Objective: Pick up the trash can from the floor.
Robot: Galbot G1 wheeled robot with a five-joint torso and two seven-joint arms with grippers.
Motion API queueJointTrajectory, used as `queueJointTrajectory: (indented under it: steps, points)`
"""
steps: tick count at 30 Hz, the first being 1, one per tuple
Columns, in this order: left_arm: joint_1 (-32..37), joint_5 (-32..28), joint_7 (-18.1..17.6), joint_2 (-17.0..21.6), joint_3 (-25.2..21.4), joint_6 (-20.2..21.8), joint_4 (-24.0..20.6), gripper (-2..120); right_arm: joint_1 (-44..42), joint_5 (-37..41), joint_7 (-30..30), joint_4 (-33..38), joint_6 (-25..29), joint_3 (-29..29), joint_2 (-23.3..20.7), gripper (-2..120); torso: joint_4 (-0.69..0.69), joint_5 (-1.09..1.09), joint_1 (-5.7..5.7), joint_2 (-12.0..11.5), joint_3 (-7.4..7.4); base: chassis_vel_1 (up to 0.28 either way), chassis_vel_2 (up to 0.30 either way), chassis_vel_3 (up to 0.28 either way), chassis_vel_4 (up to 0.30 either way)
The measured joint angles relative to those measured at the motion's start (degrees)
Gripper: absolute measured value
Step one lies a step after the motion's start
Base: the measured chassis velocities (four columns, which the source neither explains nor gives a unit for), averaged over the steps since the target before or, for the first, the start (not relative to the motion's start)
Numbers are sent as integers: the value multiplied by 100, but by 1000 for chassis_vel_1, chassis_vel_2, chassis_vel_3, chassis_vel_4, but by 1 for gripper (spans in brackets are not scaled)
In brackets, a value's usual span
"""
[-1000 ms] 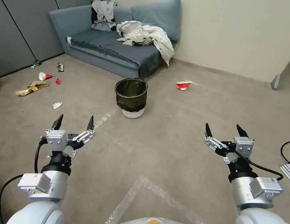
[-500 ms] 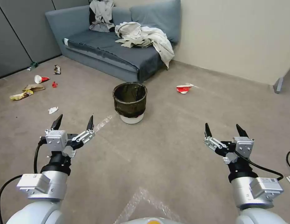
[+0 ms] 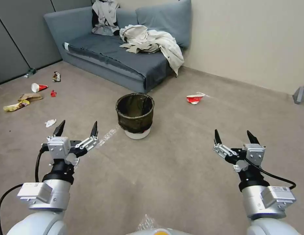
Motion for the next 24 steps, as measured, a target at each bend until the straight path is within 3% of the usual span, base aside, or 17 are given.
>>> queueJointTrajectory:
  steps: [24]
  points:
    - [-6, -10, -12, -12, -2, 13, 3, 100, 0, -29, 16, -18, 22, -3, 0, 100, 0, -2, 0, 0, 0, -147, 141, 149, -146]
